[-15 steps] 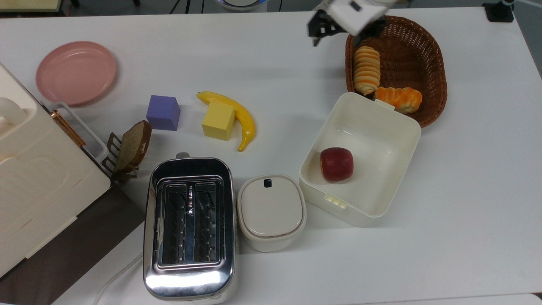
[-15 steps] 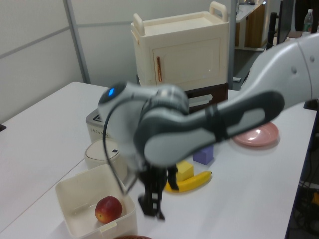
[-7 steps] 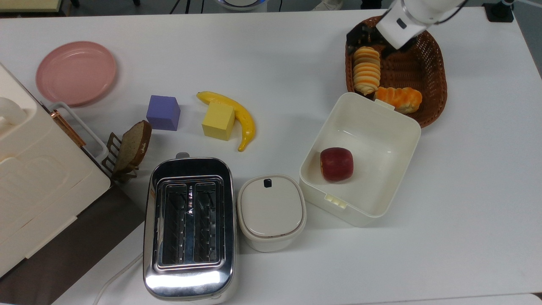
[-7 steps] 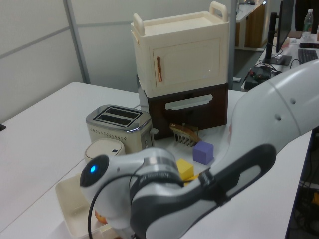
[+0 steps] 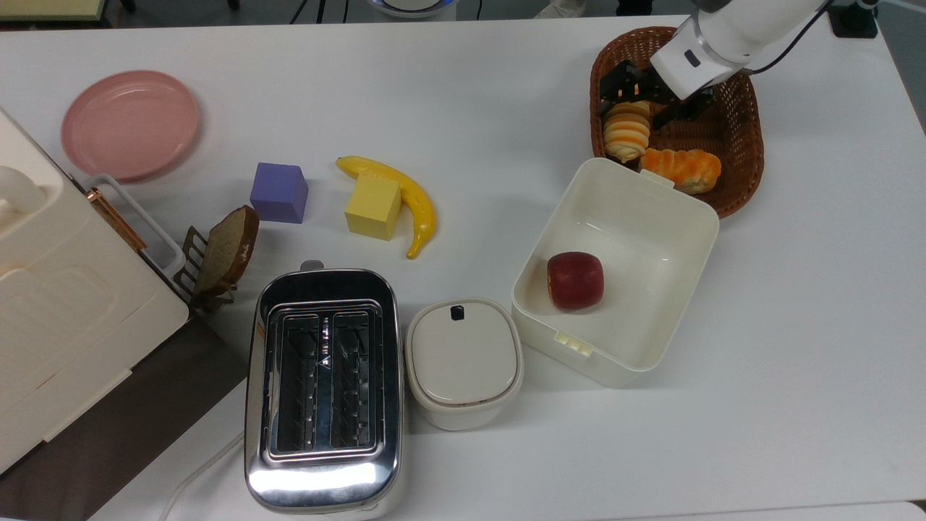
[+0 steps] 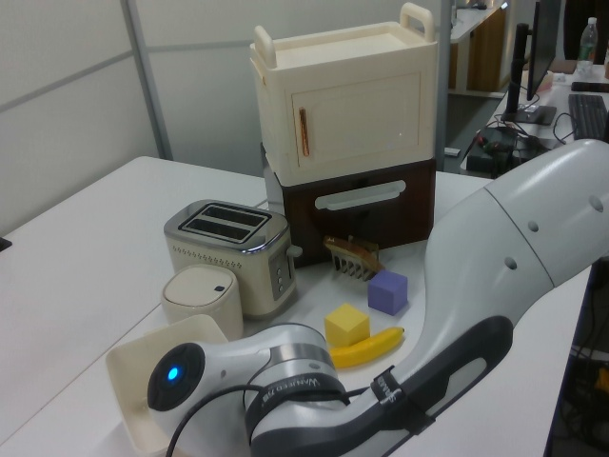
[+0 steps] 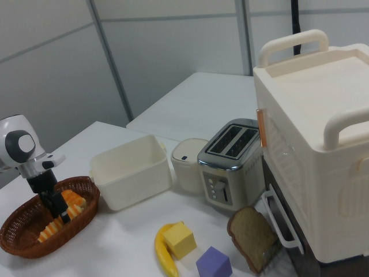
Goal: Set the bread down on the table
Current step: 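Lower the gripper and grasp the striped bread roll in the basket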
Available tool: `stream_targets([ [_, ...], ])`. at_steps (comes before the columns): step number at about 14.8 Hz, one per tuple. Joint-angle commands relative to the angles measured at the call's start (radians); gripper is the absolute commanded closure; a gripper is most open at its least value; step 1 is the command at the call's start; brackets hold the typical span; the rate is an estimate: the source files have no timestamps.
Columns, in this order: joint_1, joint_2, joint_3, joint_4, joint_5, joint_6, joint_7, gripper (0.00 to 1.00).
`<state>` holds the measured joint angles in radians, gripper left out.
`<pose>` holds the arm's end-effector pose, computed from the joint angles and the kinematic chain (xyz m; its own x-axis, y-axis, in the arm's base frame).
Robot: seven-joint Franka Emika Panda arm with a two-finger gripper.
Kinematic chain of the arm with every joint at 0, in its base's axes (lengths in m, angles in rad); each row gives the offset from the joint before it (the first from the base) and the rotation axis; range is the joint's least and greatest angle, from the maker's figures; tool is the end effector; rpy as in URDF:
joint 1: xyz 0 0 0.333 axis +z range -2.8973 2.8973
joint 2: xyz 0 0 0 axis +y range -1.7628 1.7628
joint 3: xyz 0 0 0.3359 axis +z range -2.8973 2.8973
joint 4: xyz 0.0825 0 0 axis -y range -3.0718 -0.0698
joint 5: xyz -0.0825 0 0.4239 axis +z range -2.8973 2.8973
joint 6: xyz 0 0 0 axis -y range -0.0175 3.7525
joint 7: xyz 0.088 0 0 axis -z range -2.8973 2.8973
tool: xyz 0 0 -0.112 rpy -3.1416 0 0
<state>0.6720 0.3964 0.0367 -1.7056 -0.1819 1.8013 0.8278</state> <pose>0.5163 0.4189 0.3356 0.9930 -0.0669 -0.0974 -0.0328 -0.9482 0.3160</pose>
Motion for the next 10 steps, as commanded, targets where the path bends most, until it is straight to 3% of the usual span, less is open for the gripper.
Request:
stream_targets([
  [1,0.011,0.002,-0.001,0.003,-0.039,0.012,0.025,0.35],
  [4,0.009,0.002,-0.001,0.004,-0.041,0.015,0.027,0.70],
  [5,0.011,0.002,-0.001,0.004,-0.041,0.015,0.027,0.77],
  [7,0.011,-0.007,0.000,0.023,-0.039,0.004,0.030,0.81],
  [10,-0.002,-0.097,0.000,0.032,-0.025,-0.078,-0.007,0.82],
])
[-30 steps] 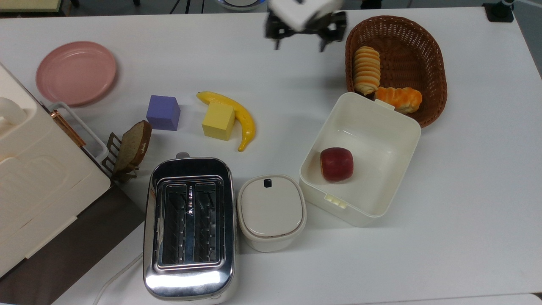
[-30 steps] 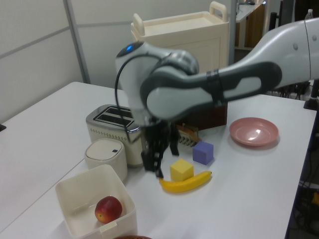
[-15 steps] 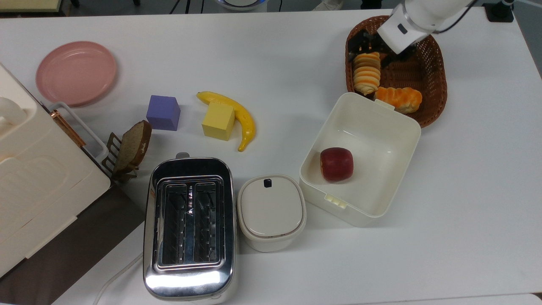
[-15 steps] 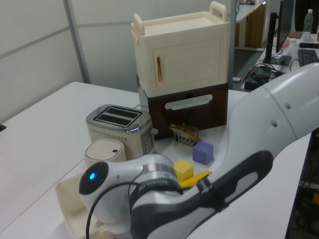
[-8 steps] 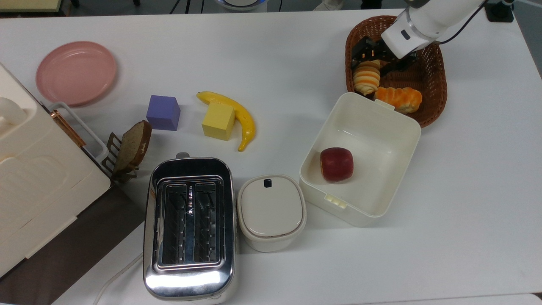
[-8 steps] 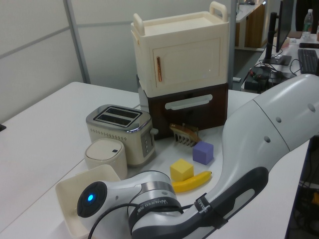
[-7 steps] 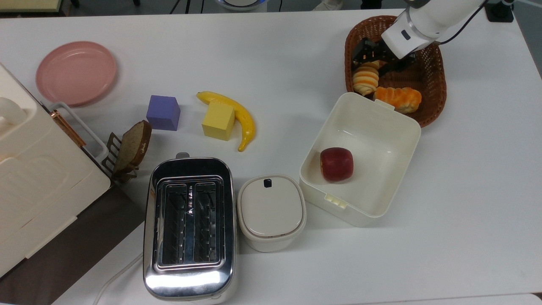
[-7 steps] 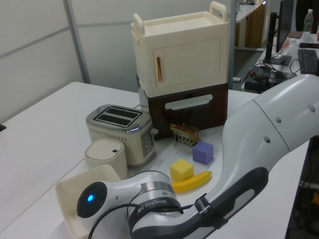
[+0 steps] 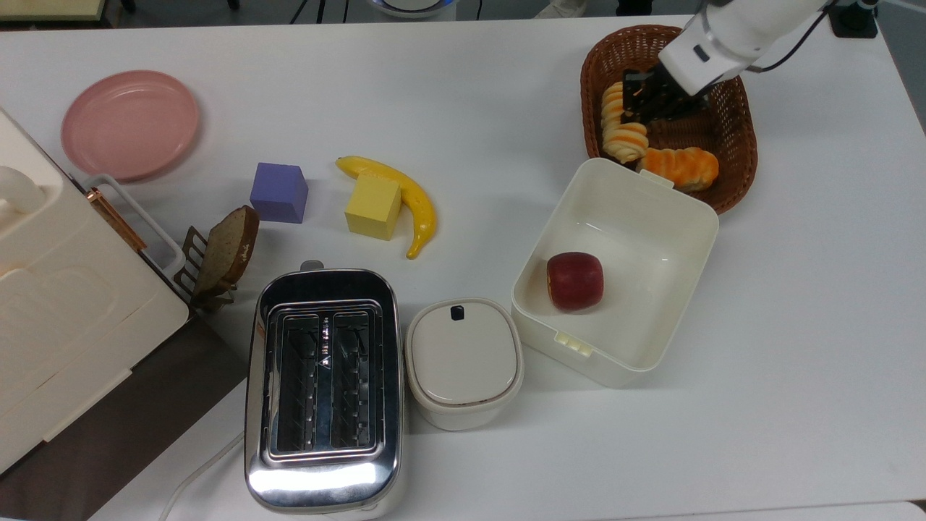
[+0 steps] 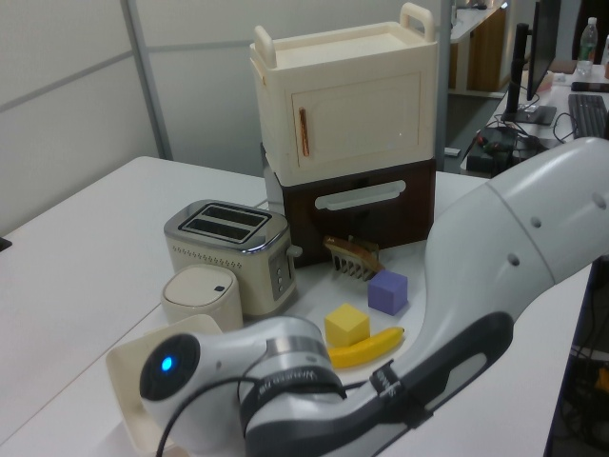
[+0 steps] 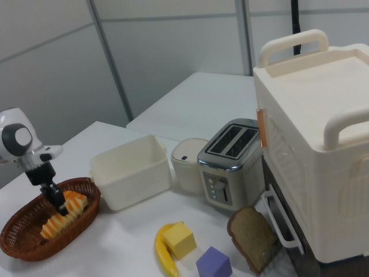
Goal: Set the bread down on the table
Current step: 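Lower the gripper and grasp the striped bread roll in the basket, then lift the bread roll out and set it on the table beside the banana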
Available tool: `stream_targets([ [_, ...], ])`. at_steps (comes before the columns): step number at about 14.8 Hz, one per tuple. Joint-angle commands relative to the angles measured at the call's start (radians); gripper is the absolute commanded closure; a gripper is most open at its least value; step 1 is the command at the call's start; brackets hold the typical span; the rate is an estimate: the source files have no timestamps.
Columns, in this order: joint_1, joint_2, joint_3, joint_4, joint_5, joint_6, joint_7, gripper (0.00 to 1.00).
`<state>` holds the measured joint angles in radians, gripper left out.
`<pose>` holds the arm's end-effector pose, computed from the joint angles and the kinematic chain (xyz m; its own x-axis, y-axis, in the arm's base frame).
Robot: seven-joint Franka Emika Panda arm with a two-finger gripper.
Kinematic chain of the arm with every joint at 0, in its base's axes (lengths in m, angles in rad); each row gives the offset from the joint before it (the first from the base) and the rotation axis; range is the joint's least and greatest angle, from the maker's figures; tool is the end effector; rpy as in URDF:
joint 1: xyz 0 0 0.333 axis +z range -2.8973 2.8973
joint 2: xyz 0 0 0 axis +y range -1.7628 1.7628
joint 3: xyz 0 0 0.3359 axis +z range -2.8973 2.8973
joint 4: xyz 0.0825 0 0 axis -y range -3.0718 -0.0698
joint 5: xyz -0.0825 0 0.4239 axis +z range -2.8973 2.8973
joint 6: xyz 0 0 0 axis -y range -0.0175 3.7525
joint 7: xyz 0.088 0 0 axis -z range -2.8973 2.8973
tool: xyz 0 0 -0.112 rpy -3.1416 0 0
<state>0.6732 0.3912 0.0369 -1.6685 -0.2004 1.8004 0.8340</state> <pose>0.5244 0.4246 0.3565 0.9966 -0.0619 -0.0544 -0.0428 -0.9526 0.3010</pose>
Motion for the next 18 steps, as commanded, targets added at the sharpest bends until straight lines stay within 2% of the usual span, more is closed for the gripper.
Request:
stream_targets([
  [1,-0.027,-0.139,0.000,-0.005,0.009,-0.128,-0.086,0.82],
  [2,-0.085,-0.181,0.001,-0.005,0.053,-0.185,-0.172,0.82],
  [4,-0.191,-0.224,0.001,-0.008,0.097,-0.245,-0.324,0.80],
  [6,-0.279,-0.241,-0.003,-0.010,0.105,-0.285,-0.433,0.78],
  [8,-0.329,-0.233,-0.011,-0.014,0.092,-0.280,-0.484,0.74],
  [10,-0.360,-0.216,-0.015,-0.014,0.076,-0.266,-0.490,0.61],
  [12,-0.363,-0.207,-0.015,-0.023,0.073,-0.250,-0.489,0.20],
  [13,-0.363,-0.207,-0.017,-0.028,0.073,-0.248,-0.484,0.03],
  [14,-0.362,-0.207,-0.025,-0.028,0.073,-0.248,-0.481,0.00],
  [18,-0.365,-0.215,-0.083,-0.019,0.072,-0.243,-0.490,0.00],
])
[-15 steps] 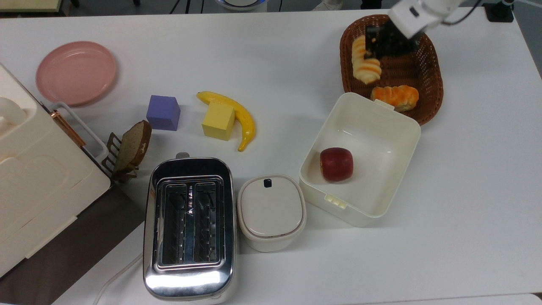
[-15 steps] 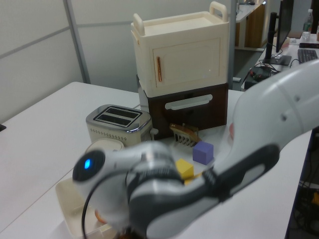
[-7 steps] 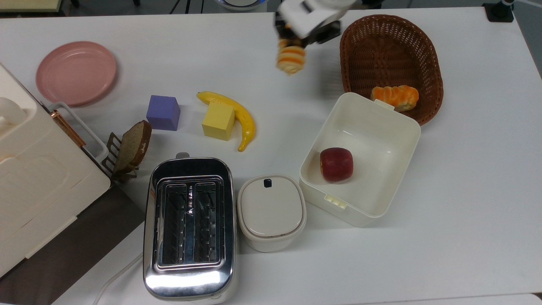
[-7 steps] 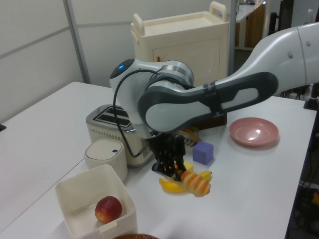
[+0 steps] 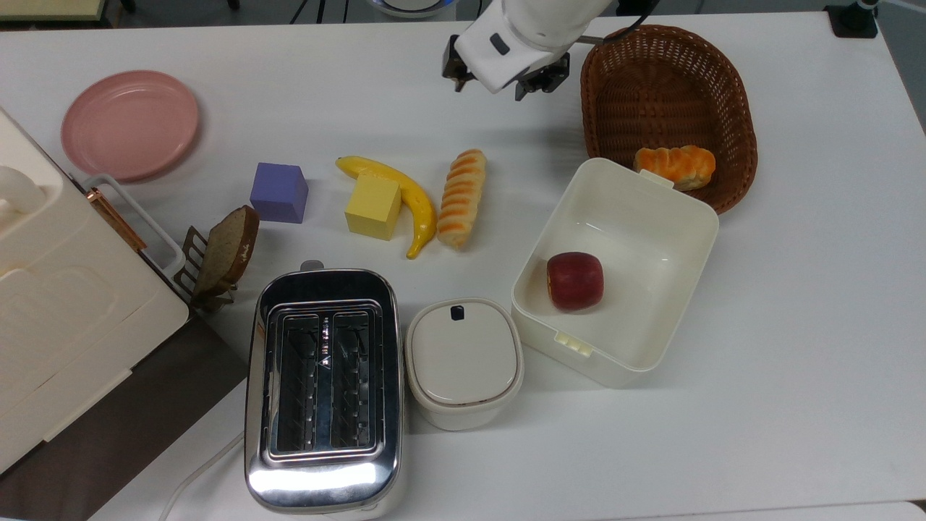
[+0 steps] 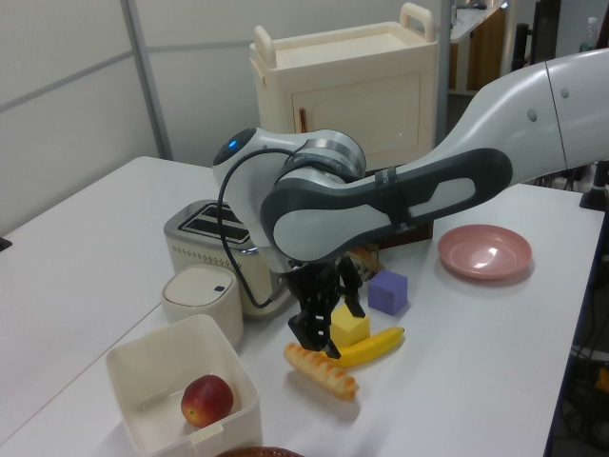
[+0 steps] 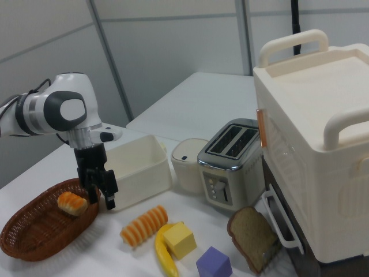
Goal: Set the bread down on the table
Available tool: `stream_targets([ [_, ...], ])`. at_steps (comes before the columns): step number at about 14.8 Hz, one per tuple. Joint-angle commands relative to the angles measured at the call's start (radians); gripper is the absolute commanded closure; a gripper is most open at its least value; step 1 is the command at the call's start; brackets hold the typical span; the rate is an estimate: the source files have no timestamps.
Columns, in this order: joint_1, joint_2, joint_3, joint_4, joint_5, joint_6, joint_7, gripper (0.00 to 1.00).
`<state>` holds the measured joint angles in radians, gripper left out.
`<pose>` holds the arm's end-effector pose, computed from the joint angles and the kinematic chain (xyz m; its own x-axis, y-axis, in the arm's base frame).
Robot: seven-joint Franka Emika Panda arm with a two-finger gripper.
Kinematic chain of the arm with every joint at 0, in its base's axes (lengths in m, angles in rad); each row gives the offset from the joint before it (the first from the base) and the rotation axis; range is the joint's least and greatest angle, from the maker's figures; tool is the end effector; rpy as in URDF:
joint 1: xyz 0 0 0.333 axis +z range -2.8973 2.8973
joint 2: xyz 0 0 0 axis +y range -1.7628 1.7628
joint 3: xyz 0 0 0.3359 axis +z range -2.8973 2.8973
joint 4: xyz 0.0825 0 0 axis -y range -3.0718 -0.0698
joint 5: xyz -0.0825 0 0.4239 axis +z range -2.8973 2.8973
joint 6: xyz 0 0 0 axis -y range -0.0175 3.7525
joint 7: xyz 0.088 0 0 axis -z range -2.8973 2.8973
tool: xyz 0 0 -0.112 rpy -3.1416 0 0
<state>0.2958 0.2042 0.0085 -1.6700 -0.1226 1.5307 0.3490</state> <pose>0.5992 0.1730 0.4630 0.9591 -0.0590 -0.2769 0.0044 -0.9748 0.2231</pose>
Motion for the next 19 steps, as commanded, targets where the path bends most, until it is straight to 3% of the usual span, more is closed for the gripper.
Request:
stream_targets([
  [1,0.000,-0.034,-0.067,-0.016,-0.006,0.026,-0.010,0.00],
  [7,-0.222,-0.085,-0.058,0.024,0.018,0.038,-0.173,0.00],
  [11,-0.337,-0.112,-0.058,0.032,0.102,0.068,-0.272,0.00],
  [19,-0.345,-0.126,-0.064,0.053,0.121,0.097,-0.240,0.00],
])
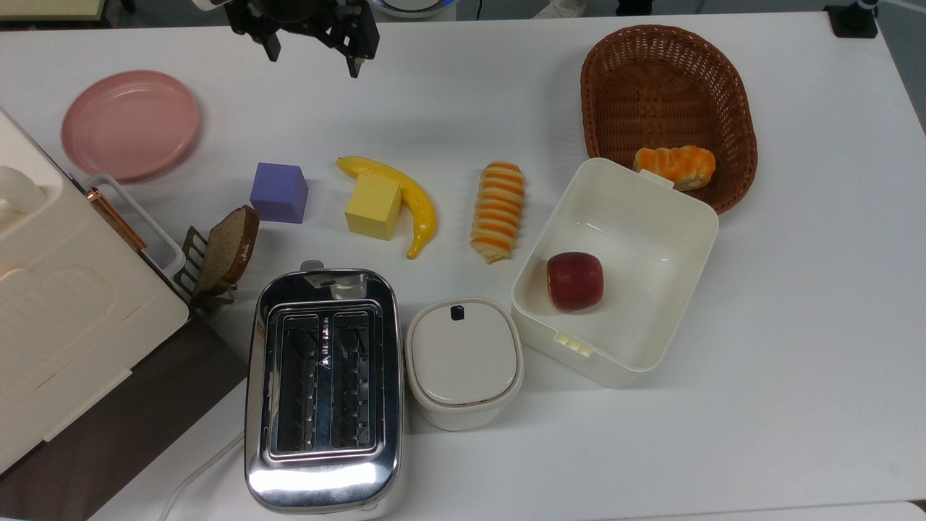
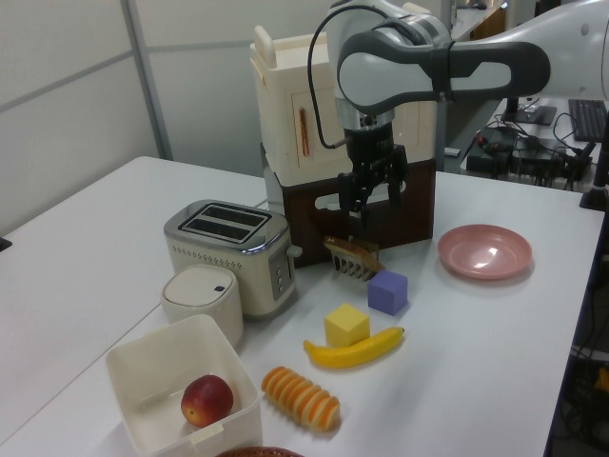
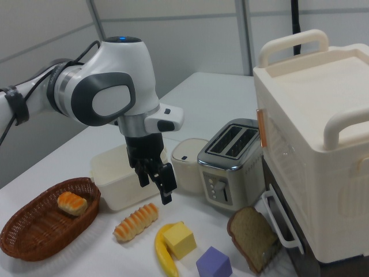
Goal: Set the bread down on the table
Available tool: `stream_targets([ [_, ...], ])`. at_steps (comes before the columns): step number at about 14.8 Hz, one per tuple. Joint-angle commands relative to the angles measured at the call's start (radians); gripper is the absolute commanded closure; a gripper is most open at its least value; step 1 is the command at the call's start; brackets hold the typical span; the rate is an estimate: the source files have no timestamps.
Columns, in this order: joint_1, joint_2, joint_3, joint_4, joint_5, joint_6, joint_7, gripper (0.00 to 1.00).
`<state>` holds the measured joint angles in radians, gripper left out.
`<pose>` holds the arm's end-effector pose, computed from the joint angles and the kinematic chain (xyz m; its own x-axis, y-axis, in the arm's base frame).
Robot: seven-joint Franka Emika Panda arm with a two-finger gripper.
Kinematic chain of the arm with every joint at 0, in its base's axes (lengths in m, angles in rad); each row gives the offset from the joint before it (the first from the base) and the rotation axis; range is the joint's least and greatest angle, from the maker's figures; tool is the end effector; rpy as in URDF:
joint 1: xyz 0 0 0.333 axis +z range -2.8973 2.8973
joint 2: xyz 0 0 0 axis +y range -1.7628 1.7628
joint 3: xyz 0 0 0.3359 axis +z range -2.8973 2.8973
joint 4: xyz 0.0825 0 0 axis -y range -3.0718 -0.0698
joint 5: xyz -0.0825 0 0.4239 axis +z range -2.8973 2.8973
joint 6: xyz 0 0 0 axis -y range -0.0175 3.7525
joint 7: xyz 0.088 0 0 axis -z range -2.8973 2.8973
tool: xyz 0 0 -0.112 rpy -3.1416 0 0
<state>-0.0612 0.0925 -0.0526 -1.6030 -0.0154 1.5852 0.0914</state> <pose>0.6151 -0.0707 0.5681 0.9732 -0.2032 -0.1077 -0.2011 -0.9791 0.0301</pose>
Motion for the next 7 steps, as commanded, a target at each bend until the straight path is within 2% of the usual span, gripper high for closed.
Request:
stream_targets([
  [1,0.018,-0.008,0.002,-0.021,0.006,0.103,0.086,0.00],
  [3,0.035,-0.002,0.002,-0.023,-0.014,0.128,0.163,0.00],
  [7,0.038,0.000,0.002,-0.031,-0.028,0.128,0.159,0.00],
])
